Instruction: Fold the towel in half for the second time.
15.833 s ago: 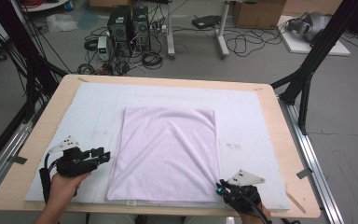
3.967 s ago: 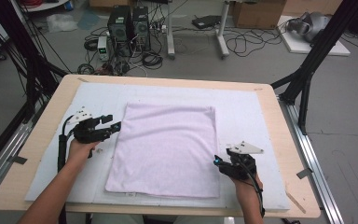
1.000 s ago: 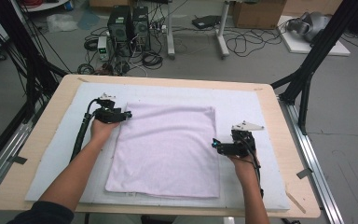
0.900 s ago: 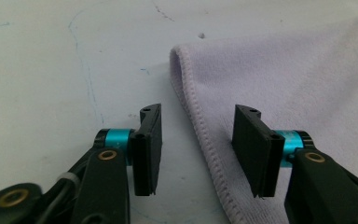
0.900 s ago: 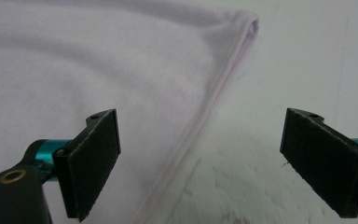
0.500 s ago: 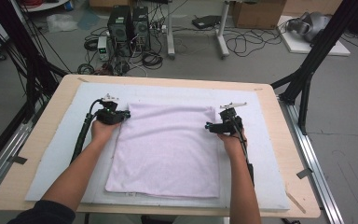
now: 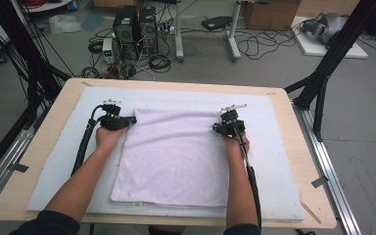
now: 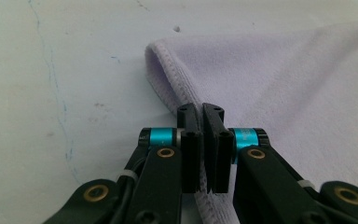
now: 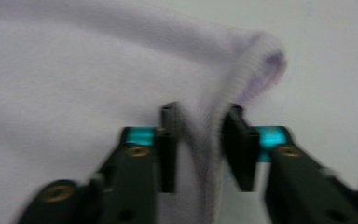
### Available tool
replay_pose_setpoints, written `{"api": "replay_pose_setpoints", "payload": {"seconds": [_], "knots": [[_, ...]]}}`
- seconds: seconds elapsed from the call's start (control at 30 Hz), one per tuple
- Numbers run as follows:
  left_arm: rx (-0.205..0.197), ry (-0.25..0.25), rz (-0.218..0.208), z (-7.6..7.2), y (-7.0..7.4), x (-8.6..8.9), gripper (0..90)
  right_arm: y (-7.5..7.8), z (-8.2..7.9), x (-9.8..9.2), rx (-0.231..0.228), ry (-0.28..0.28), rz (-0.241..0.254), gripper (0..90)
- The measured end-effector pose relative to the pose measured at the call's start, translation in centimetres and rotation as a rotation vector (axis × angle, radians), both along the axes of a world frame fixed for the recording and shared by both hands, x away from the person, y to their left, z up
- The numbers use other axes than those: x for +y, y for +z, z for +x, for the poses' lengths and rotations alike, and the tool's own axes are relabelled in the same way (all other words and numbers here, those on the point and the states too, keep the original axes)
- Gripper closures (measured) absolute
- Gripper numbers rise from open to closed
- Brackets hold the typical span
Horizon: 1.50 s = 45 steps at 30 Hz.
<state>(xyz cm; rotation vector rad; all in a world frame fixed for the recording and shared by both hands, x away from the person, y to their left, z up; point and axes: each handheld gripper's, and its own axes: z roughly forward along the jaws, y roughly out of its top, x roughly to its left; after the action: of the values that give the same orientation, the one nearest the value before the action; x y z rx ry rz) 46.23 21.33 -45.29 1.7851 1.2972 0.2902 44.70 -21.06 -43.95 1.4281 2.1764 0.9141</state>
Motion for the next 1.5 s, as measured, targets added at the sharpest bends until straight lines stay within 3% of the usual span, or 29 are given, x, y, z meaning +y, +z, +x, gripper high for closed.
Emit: {"api": "replay_pose_setpoints", "payload": {"seconds": [0.1, 0.17, 0.23, 0.33, 0.47, 0.53, 0.6, 0.77, 0.87, 1.0, 1.23, 1.4, 1.5], "knots": [[-0.014, 0.025, -0.040, 0.0, 0.6, 0.5, 86.0, 0.3, 0.1, 0.0, 0.003, -0.022, 0.014, 84.2], [-0.034, 0.036, -0.088, -0.1, 1.2, 0.9, 86.0, 0.9, 0.0, -0.3, -0.043, -0.047, 0.057, 84.4], [-0.048, 0.038, -0.114, -0.2, 1.6, 1.1, 86.0, 1.5, -0.2, -0.4, -0.080, -0.036, 0.079, 84.3], [-0.054, 0.009, -0.122, -0.6, 2.0, 1.4, 85.9, 1.9, -0.6, -0.4, -0.088, -0.018, 0.088, 84.2], [-0.082, -0.041, -0.130, -1.5, 3.0, 1.4, 85.8, 2.5, -2.0, -0.8, -0.123, 0.014, 0.150, 84.1], [-0.118, -0.043, -0.169, -2.3, 3.4, 1.5, 85.8, 2.8, -2.8, -1.1, -0.128, 0.031, 0.158, 84.1], [-0.131, -0.053, -0.182, -3.0, 3.6, 1.6, 85.7, 3.1, -3.6, -1.2, -0.145, 0.046, 0.167, 84.0], [-0.132, -0.091, -0.203, -4.9, 3.8, 2.1, 85.7, 3.6, -5.6, -1.4, -0.165, 0.083, 0.193, 83.5], [-0.128, -0.110, -0.200, -6.0, 3.6, 2.4, 85.8, 3.7, -6.7, -1.5, -0.152, 0.095, 0.195, 83.1], [-0.145, -0.138, -0.189, -7.8, 3.6, 2.9, 85.6, 3.9, -8.5, -1.6, -0.181, 0.108, 0.208, 83.1], [-0.155, -0.179, -0.185, -10.5, 3.5, 3.6, 85.6, 3.5, -10.9, -2.4, -0.185, 0.116, 0.230, 83.0], [-0.135, -0.216, -0.179, -11.8, 3.4, 3.6, 85.4, 3.3, -12.7, -2.1, -0.178, 0.146, 0.184, 83.0], [-0.129, -0.237, -0.161, -12.5, 3.2, 3.6, 85.3, 3.0, -13.4, -2.2, -0.168, 0.154, 0.188, 82.8]]}}
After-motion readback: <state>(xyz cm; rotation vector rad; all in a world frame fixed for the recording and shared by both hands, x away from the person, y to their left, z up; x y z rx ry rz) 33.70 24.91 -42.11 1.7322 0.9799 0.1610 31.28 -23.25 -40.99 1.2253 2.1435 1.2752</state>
